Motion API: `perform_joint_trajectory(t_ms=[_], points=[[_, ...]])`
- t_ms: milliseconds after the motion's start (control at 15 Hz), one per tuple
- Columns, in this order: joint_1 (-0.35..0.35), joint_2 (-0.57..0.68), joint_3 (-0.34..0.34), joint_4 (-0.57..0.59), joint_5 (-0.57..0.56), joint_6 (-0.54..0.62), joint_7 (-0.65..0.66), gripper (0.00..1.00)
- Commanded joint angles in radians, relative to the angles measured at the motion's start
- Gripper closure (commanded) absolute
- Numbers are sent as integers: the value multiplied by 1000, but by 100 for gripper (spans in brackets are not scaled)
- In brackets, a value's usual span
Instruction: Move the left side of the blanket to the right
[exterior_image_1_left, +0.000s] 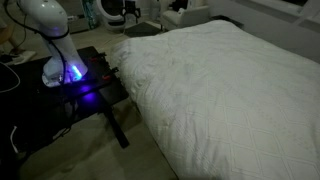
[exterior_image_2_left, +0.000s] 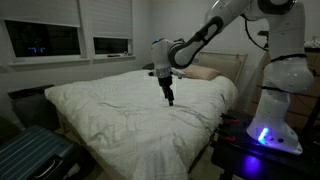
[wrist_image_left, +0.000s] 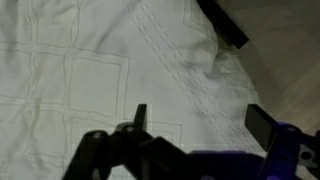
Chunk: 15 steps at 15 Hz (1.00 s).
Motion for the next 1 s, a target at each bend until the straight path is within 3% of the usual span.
perform_joint_trajectory(t_ms=[0, 467, 933], points=[[19, 62, 13, -1, -47, 99, -16, 0], [58, 170, -1, -42, -132, 343, 20, 0], [119, 284, -50, -77, -245, 488, 70, 0]])
